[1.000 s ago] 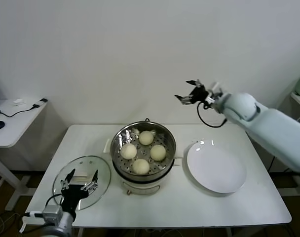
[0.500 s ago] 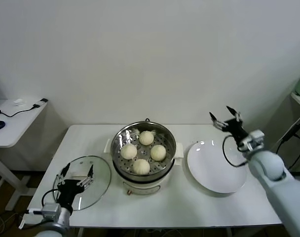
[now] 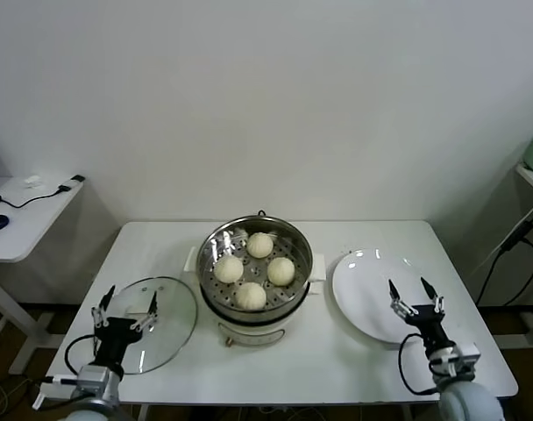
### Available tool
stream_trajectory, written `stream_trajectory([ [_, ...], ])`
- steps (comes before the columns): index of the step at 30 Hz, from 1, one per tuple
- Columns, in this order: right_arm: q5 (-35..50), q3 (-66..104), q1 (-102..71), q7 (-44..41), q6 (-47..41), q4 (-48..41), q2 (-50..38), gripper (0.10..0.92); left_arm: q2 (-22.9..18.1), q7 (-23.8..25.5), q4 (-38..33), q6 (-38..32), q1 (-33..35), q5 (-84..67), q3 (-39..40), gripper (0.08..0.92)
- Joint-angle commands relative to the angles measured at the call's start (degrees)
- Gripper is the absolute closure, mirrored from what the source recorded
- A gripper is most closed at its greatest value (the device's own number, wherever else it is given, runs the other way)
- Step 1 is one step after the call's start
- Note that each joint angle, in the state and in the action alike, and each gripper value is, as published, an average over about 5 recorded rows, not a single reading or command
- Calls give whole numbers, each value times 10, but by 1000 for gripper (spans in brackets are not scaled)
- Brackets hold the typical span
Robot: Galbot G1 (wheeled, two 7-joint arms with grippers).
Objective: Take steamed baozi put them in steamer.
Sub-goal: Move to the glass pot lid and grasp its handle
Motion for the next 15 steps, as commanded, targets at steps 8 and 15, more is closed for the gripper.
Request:
stream_trajectory([
  [8,-18,-14,-31,31,40,-4,51,203,38,-161,160,-51,9,611,-4,177],
  [15,-28,-31,-2,43,33,-9,46,203,25,-197,225,-30,-6,698,11,177],
])
